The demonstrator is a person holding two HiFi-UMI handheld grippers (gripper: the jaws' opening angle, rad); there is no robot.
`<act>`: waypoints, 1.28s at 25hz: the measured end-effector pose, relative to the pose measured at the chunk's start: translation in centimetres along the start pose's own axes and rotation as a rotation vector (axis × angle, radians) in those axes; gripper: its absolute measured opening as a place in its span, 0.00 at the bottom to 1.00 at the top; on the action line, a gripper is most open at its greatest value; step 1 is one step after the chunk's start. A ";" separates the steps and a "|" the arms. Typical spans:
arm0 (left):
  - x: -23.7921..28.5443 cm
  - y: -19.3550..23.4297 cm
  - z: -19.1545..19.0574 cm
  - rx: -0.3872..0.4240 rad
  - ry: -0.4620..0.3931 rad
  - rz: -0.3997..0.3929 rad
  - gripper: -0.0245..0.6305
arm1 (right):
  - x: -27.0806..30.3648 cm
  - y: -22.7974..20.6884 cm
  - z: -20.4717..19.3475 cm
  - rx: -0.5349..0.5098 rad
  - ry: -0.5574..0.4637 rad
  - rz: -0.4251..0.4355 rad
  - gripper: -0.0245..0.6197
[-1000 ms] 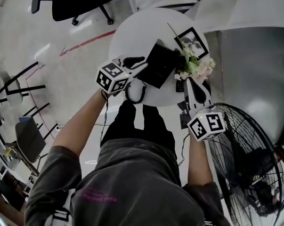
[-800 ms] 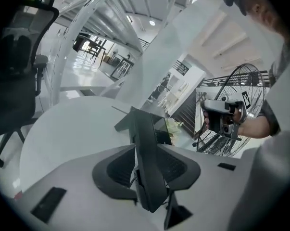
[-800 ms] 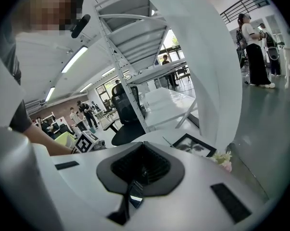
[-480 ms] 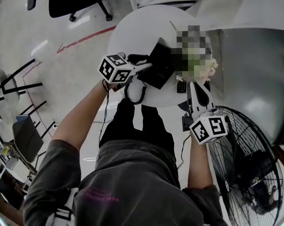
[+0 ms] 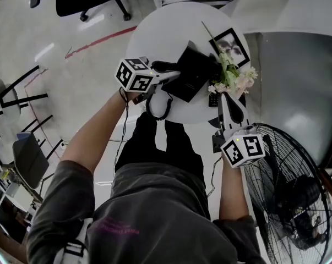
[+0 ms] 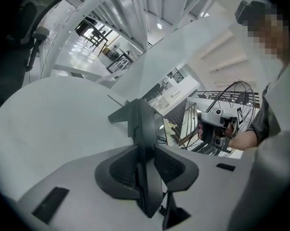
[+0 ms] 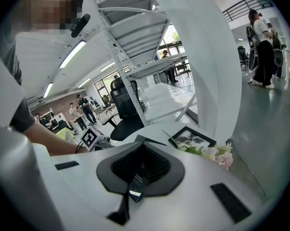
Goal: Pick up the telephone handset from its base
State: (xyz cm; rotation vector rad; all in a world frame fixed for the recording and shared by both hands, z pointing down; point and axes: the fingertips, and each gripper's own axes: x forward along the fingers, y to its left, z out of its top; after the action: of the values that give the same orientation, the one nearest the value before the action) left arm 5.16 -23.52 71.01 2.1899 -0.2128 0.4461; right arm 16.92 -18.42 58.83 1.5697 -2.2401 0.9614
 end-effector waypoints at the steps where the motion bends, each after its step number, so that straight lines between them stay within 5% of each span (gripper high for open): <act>1: 0.0 0.0 0.0 -0.008 -0.003 -0.001 0.22 | 0.0 0.1 0.0 0.000 0.000 -0.001 0.07; 21: -2.0 -2.5 0.9 -0.007 -0.059 0.010 0.16 | -1.2 1.0 1.3 0.012 -0.059 0.004 0.07; 32: -6.6 -7.5 5.4 0.085 -0.151 0.059 0.16 | -3.1 2.6 6.0 -0.016 -0.152 0.026 0.07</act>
State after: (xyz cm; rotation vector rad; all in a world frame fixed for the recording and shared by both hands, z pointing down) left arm 2.65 -23.24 59.89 2.3071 -0.3463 0.3277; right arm 16.85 -19.35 51.67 1.6620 -2.3682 0.8543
